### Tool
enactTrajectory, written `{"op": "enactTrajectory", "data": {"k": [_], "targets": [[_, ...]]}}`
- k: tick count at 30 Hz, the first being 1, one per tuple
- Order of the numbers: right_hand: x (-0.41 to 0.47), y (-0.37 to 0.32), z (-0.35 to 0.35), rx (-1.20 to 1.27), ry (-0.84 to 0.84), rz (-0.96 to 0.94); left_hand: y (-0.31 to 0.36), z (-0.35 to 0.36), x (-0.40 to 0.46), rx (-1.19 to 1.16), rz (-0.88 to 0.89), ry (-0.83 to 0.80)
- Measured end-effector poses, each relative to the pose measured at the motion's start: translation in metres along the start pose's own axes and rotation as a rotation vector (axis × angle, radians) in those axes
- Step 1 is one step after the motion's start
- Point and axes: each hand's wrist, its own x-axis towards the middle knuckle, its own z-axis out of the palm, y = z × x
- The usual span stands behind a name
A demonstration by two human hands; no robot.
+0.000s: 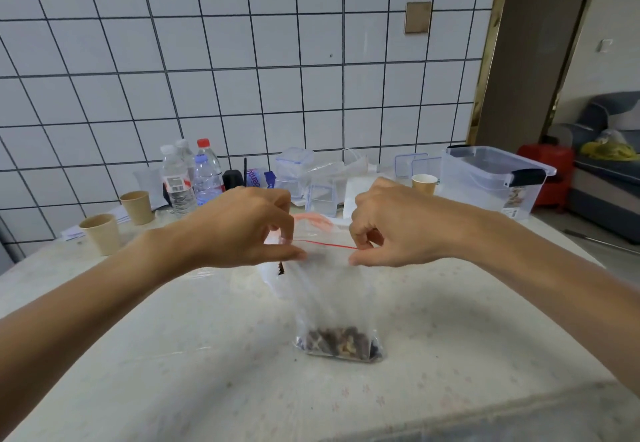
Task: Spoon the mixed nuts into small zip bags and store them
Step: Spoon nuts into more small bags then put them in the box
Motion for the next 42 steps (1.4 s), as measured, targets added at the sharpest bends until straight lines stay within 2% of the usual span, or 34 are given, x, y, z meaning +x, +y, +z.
{"op": "enactTrajectory", "data": {"k": [6,9,14,25,28,32,35,42], "targets": [[-0.004,0.006,-0.010,-0.074,-0.052,0.012,-0.007,0.003,-0.003,-0.104,-0.062,-0.079],[-0.004,0.008,-0.015,-0.087,-0.054,0.019,-0.004,0.001,-0.002,-0.238,-0.105,-0.137],[-0.005,0.005,-0.015,0.097,-0.085,0.083,0.001,0.001,-0.002,-0.417,-0.069,-0.124],[-0.007,0.011,-0.008,0.204,-0.074,0.181,0.000,0.002,-0.008,-0.377,-0.054,-0.069],[-0.008,0.013,-0.004,0.259,-0.063,0.184,-0.002,0.004,-0.011,-0.378,-0.114,-0.066],[-0.010,0.015,0.007,0.459,0.024,0.180,-0.007,0.017,-0.023,-0.589,-0.296,-0.005],[-0.012,0.016,0.015,0.615,0.133,0.186,-0.004,0.036,-0.032,-0.801,-0.422,-0.019],[-0.013,0.020,0.028,0.846,0.365,0.245,0.006,0.080,-0.044,-1.093,-0.463,-0.030]]}}
